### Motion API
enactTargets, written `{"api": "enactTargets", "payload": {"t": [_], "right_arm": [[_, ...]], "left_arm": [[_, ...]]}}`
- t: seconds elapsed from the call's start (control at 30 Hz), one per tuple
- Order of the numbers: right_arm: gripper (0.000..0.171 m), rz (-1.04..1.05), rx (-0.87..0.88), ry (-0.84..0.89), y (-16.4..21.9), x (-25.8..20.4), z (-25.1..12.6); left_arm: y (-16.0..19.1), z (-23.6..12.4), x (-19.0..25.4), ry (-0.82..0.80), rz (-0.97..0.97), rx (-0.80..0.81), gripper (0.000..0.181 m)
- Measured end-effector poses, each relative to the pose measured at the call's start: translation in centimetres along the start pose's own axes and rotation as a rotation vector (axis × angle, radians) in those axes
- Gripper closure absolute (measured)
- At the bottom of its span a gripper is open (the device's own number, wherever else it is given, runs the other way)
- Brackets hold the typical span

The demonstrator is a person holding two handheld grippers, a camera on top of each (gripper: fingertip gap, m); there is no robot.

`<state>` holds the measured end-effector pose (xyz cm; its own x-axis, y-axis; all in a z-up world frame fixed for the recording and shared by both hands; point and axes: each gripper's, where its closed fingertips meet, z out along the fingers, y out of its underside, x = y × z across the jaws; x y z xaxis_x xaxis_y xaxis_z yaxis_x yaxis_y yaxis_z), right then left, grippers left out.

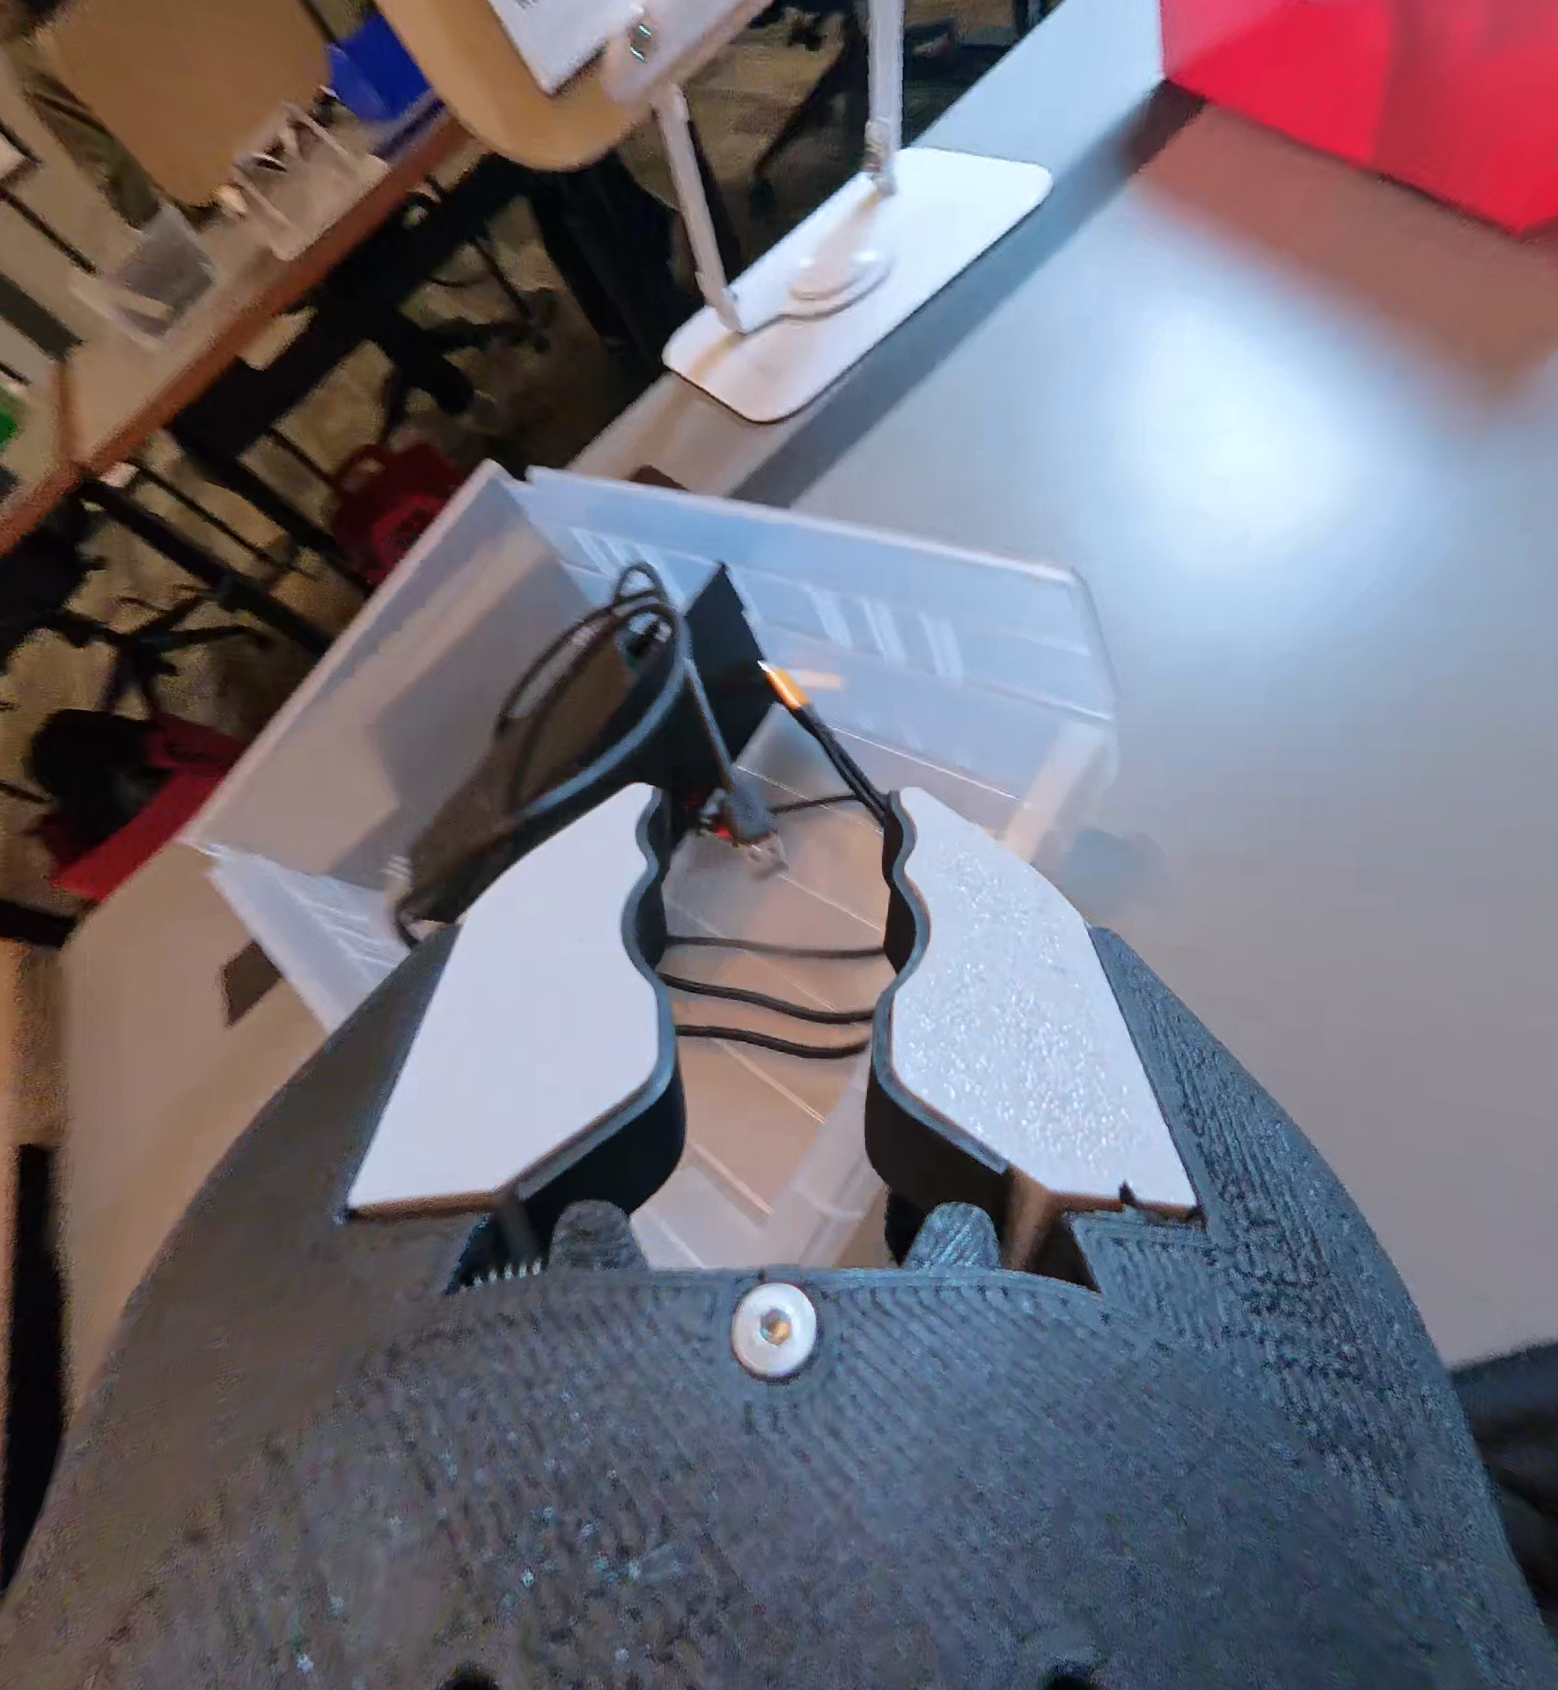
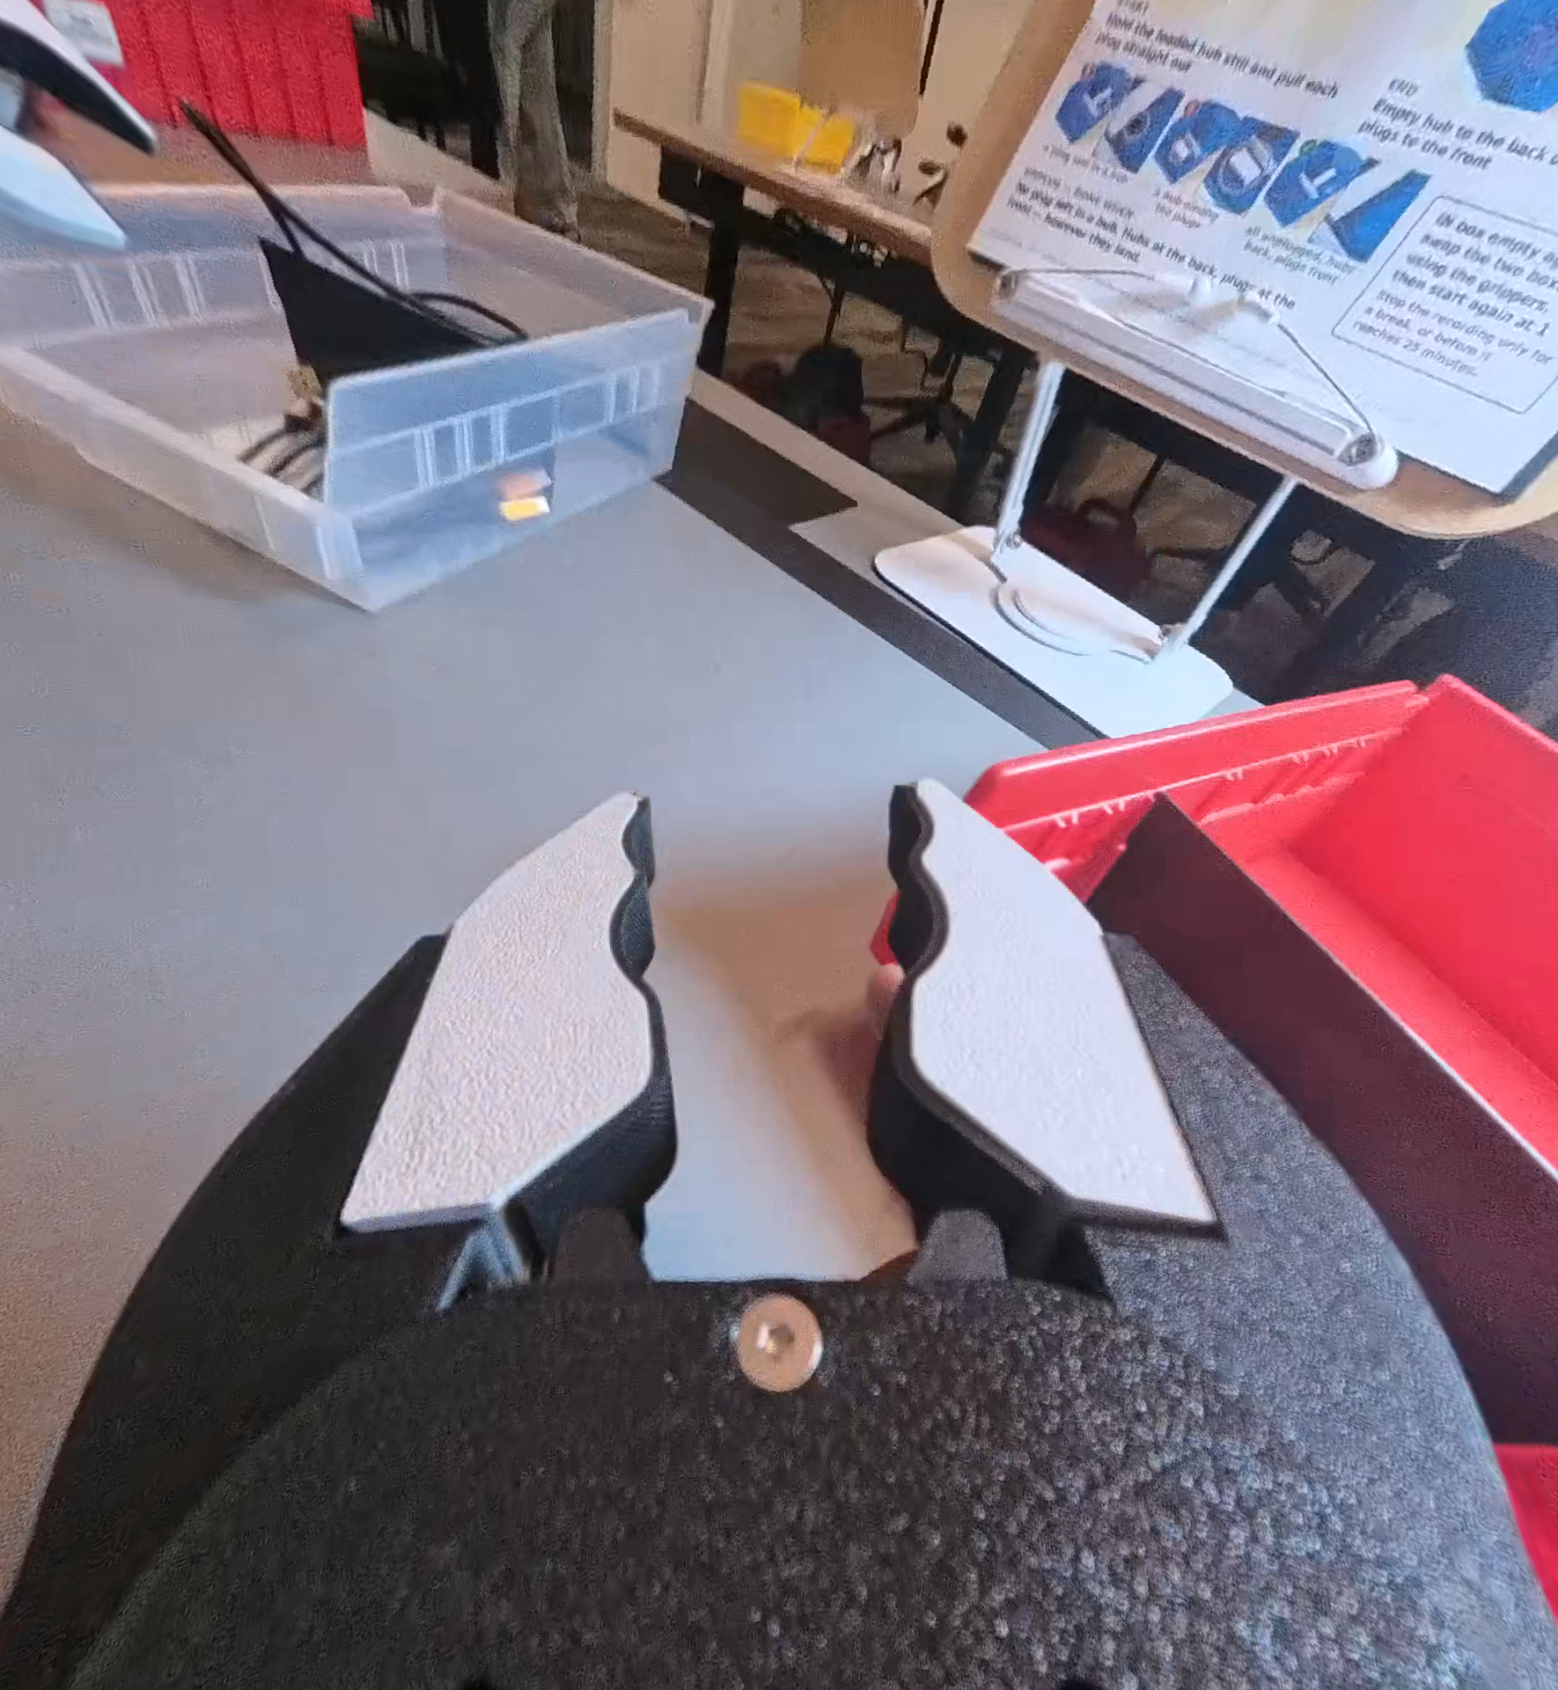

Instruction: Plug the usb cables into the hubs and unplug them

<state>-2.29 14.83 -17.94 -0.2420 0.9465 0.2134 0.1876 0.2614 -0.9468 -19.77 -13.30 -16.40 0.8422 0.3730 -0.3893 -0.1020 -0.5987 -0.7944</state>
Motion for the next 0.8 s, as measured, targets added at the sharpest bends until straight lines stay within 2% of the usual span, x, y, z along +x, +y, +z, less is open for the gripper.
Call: {"api": "enactTargets", "payload": {"t": [0.03, 0.13, 0.23, 0.43, 0.5, 0.57, 0.67, 0.8], "right_arm": [[0.121, 0.005, 0.013, 0.007, 0.1, -0.4, 0.3], [0.119, -0.038, -0.041, 0.026, 2.4, -1.0, 1.3], [0.119, -0.011, -0.071, 0.003, 3.8, -1.5, 1.8], [0.126, -0.003, -0.071, -0.003, 4.2, -1.7, 1.5], [0.127, -0.018, -0.075, -0.005, 4.3, -1.9, 1.4], [0.129, -0.036, -0.074, -0.006, 4.3, -2.1, 1.3], [0.131, -0.051, -0.068, -0.006, 4.0, -2.1, 1.2], [0.134, -0.029, -0.075, -0.019, 4.2, -2.1, 1.4]], "left_arm": [[-0.6, 0.2, -0.6, -0.040, 0.030, -0.012, 0.137], [-2.1, 1.6, -1.3, -0.127, 0.130, -0.077, 0.136], [-2.2, 4.5, -0.4, -0.109, 0.205, -0.211, 0.133], [1.6, 10.9, -2.3, -0.166, 0.391, -0.531, 0.131], [3.1, 11.9, -3.7, -0.198, 0.432, -0.621, 0.143], [2.7, 11.9, -4.7, -0.226, 0.491, -0.617, 0.169], [1.1, 10.7, -5.0, -0.183, 0.413, -0.591, 0.177], [-2.1, 8.6, -8.0, -0.211, 0.316, -0.502, 0.177]]}}
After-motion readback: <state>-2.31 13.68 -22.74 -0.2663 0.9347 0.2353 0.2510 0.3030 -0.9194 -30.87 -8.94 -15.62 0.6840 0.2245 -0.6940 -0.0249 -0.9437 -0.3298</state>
